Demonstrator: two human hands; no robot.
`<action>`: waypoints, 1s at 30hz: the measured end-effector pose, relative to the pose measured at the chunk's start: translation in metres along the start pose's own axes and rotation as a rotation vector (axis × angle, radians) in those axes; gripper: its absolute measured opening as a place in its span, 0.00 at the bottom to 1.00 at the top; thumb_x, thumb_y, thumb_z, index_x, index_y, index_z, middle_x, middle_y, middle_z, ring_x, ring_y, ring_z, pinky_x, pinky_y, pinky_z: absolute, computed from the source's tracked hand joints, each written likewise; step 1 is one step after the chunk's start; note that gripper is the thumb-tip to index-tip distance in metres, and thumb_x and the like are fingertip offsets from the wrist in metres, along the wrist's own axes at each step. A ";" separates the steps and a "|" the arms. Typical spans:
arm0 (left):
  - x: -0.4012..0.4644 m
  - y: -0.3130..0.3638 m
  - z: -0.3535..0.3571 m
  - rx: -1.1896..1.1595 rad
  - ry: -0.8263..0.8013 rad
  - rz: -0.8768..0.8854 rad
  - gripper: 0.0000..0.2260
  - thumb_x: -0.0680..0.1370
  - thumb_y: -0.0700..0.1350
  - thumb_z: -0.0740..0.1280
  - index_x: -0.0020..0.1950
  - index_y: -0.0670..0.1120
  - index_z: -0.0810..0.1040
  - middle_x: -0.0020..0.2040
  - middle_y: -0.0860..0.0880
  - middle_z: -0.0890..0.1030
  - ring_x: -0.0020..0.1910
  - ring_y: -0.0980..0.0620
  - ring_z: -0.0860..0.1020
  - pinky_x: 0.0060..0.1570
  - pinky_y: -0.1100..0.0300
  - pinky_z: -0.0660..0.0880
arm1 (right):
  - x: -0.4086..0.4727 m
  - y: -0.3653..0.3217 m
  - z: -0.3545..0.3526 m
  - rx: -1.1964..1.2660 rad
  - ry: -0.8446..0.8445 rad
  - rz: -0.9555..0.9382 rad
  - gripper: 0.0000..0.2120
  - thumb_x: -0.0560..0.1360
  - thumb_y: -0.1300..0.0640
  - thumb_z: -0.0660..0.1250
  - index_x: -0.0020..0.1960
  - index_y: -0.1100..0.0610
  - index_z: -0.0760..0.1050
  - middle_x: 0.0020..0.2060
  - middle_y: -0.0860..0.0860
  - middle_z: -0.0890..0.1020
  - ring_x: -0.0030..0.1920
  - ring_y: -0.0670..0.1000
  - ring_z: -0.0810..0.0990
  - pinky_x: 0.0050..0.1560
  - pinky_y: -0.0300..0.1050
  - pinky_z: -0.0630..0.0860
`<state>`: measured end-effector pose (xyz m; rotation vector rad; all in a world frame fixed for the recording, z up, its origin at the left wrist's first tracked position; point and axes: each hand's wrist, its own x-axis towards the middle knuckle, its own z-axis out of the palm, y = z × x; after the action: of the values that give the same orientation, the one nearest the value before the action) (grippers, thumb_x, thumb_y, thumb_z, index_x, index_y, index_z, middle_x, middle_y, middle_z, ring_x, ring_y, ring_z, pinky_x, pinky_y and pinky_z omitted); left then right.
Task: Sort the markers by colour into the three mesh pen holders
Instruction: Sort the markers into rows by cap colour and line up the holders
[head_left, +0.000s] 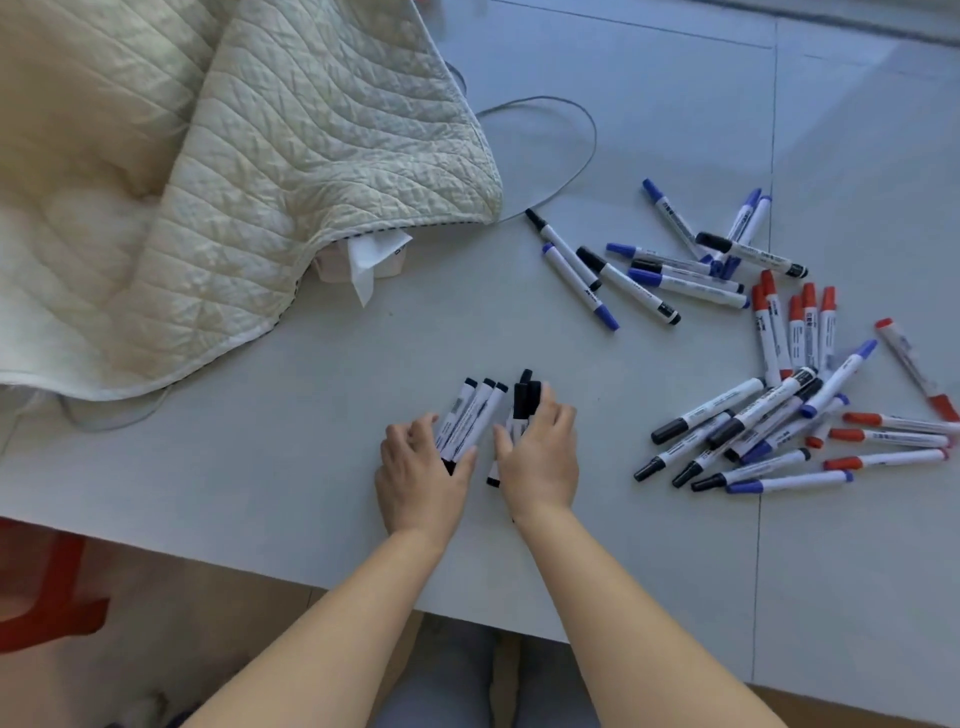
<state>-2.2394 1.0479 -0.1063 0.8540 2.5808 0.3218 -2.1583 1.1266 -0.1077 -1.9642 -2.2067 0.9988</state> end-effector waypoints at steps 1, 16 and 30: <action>0.003 -0.001 0.000 0.009 -0.009 0.038 0.25 0.73 0.57 0.66 0.66 0.49 0.67 0.56 0.44 0.68 0.53 0.45 0.70 0.45 0.53 0.69 | 0.001 0.001 0.001 -0.061 0.015 -0.009 0.33 0.75 0.47 0.62 0.74 0.55 0.51 0.62 0.54 0.65 0.59 0.55 0.68 0.51 0.49 0.71; 0.010 -0.004 -0.014 0.035 -0.123 0.078 0.24 0.77 0.56 0.59 0.72 0.53 0.61 0.60 0.46 0.66 0.57 0.48 0.68 0.45 0.54 0.72 | 0.000 0.006 0.005 -0.125 -0.097 0.057 0.31 0.79 0.42 0.49 0.76 0.53 0.41 0.63 0.55 0.64 0.54 0.58 0.74 0.41 0.48 0.67; 0.112 0.129 -0.030 -0.099 -0.065 0.292 0.17 0.78 0.50 0.59 0.66 0.50 0.68 0.59 0.47 0.72 0.60 0.47 0.69 0.52 0.53 0.69 | 0.098 0.052 -0.127 -0.182 0.147 -0.192 0.15 0.78 0.57 0.58 0.64 0.57 0.70 0.58 0.56 0.73 0.54 0.57 0.73 0.42 0.46 0.68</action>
<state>-2.2676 1.2157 -0.0702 1.1850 2.3583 0.4916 -2.0789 1.2702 -0.0686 -1.7783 -2.4192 0.6296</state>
